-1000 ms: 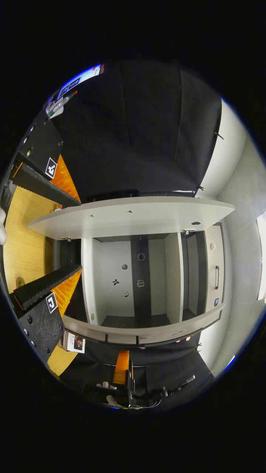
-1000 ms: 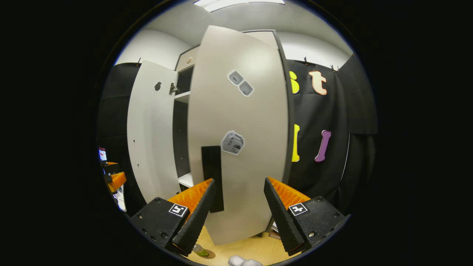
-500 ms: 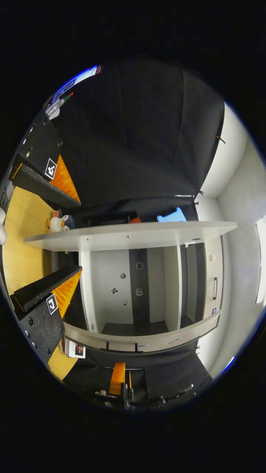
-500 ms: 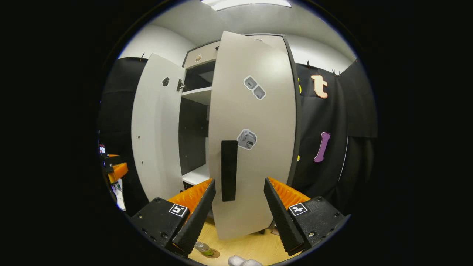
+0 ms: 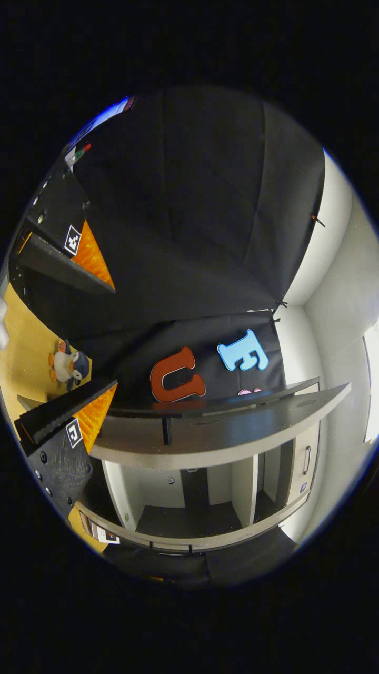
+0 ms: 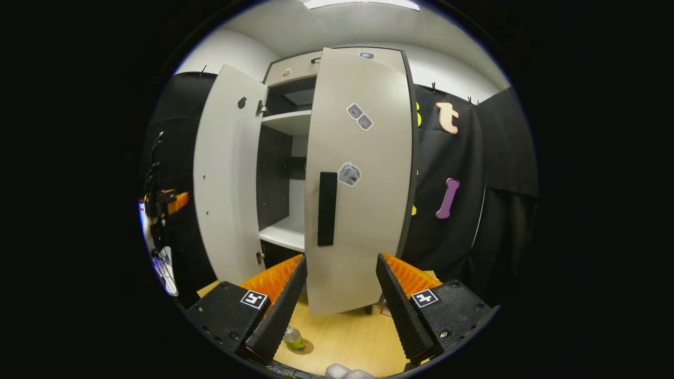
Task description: Grasp the bottle in the cabinet with the left hand and place it on the coaster, then close the right door with the right hand and the left door with the left hand.
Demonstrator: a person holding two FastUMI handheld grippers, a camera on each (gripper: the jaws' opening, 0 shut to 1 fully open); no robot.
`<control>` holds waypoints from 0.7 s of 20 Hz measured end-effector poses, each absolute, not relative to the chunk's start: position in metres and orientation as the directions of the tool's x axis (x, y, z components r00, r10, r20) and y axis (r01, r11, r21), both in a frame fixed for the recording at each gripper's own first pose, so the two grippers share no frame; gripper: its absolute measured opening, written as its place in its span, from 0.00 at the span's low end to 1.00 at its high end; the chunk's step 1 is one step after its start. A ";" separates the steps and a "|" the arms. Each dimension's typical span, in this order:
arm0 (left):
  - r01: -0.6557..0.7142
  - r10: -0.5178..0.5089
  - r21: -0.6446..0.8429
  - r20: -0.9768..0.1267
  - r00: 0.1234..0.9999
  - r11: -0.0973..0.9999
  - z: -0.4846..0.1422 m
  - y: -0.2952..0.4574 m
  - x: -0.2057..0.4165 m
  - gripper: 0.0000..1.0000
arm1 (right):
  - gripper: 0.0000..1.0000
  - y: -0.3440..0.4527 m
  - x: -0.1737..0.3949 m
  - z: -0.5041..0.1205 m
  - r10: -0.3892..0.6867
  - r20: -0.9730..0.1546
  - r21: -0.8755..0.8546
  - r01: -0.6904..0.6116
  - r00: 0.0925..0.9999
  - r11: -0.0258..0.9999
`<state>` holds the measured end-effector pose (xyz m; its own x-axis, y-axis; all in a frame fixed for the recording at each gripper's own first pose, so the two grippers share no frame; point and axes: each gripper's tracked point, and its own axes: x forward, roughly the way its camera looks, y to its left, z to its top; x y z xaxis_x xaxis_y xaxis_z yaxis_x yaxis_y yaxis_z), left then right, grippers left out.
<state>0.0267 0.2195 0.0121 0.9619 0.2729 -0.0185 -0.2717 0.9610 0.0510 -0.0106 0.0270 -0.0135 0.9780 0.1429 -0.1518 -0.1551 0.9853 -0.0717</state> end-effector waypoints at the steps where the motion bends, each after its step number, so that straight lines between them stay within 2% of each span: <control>1: -0.270 0.271 0.044 -0.020 0.962 0.962 0.012 0.223 0.035 0.96 | 0.82 0.025 -0.015 -0.019 0.136 -0.169 -0.069 -0.149 0.976 0.986; 6: -0.226 0.227 0.017 -0.010 0.974 0.974 0.015 0.206 0.057 0.96 | 0.82 0.016 -0.023 -0.029 0.118 -0.200 -0.045 -0.129 0.973 0.991; 8: -0.230 0.230 0.043 -0.005 0.973 0.972 0.014 0.202 0.057 0.96 | 0.82 0.011 -0.024 -0.028 0.113 -0.199 -0.026 -0.121 0.973 0.992; 10: -0.240 0.240 0.087 0.011 0.971 0.967 0.018 0.201 0.059 0.90 | 0.82 0.006 -0.023 -0.029 0.116 -0.200 -0.018 -0.122 0.973 0.992; 14: -0.273 0.274 0.095 0.006 0.962 0.957 0.018 0.200 0.057 0.89 | 0.82 -0.008 -0.019 -0.031 0.132 -0.204 -0.013 -0.138 0.970 0.990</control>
<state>0.0570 0.2000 0.0183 0.9617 0.2741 0.0062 -0.2734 0.9572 0.0950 -0.0193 -0.0083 -0.0305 0.9701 0.1320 -0.2036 -0.1376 0.9904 -0.0134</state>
